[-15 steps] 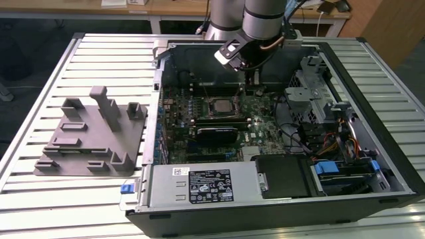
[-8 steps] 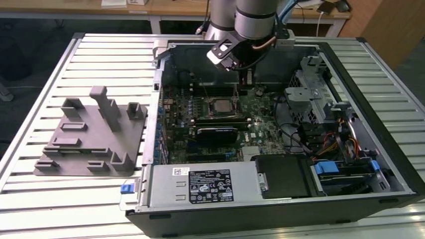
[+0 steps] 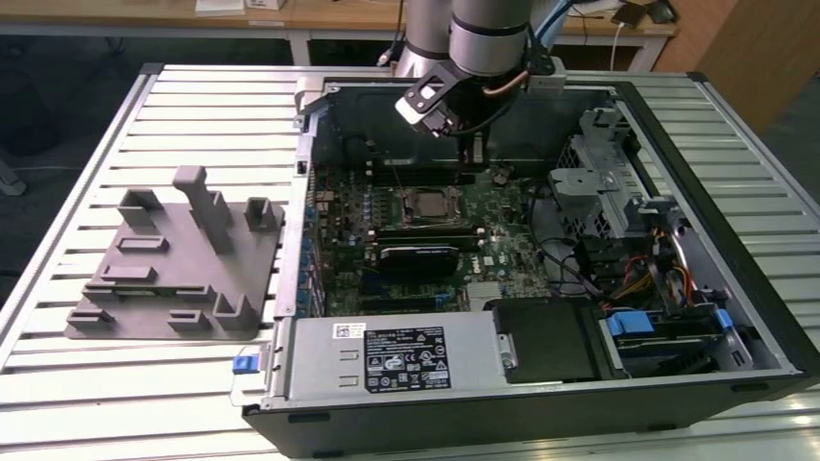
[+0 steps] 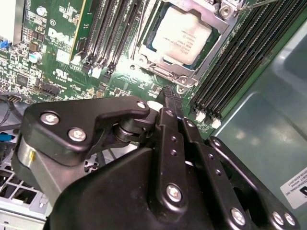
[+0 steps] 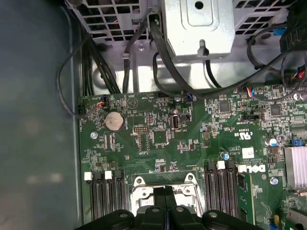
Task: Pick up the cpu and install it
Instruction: 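Close the cpu cover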
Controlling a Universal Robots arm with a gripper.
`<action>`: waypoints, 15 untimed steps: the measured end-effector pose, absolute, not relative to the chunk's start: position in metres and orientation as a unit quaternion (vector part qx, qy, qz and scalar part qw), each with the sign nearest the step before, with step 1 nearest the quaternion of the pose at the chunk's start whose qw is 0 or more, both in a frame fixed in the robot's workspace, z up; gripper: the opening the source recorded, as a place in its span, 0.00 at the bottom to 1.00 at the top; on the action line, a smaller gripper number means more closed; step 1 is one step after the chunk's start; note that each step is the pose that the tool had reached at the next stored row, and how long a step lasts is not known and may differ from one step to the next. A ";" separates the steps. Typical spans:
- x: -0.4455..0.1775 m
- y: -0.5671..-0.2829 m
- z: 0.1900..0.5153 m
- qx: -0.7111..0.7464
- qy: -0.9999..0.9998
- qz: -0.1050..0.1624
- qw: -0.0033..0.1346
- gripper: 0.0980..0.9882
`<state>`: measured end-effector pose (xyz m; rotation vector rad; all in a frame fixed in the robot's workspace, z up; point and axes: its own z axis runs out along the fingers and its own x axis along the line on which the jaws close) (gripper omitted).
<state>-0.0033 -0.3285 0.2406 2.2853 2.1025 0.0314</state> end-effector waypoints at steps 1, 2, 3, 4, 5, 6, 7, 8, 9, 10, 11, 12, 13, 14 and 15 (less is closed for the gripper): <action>-0.004 -0.328 0.240 0.736 0.677 0.010 0.018 0.01; -0.005 -0.328 0.240 0.736 0.677 0.010 0.018 0.01; -0.007 -0.329 0.239 0.736 0.677 0.010 0.018 0.01; -0.009 -0.329 0.239 0.736 0.677 0.010 0.018 0.01; -0.012 -0.329 0.238 0.736 0.677 0.010 0.018 0.01; -0.014 -0.329 0.238 0.736 0.677 0.010 0.018 0.01; -0.017 -0.329 0.237 0.736 0.677 0.010 0.018 0.01; -0.020 -0.329 0.236 0.736 0.677 0.010 0.018 0.01; -0.022 -0.329 0.235 0.736 0.677 0.010 0.018 0.01; -0.024 -0.329 0.234 0.736 0.677 0.010 0.018 0.01; -0.025 -0.329 0.232 0.736 0.677 0.010 0.018 0.01; -0.026 -0.329 0.231 0.736 0.676 0.010 0.018 0.01; -0.028 -0.329 0.229 0.737 0.676 0.009 0.018 0.01; -0.029 -0.329 0.228 0.737 0.676 0.009 0.018 0.01; -0.030 -0.329 0.226 0.737 0.675 0.009 0.018 0.01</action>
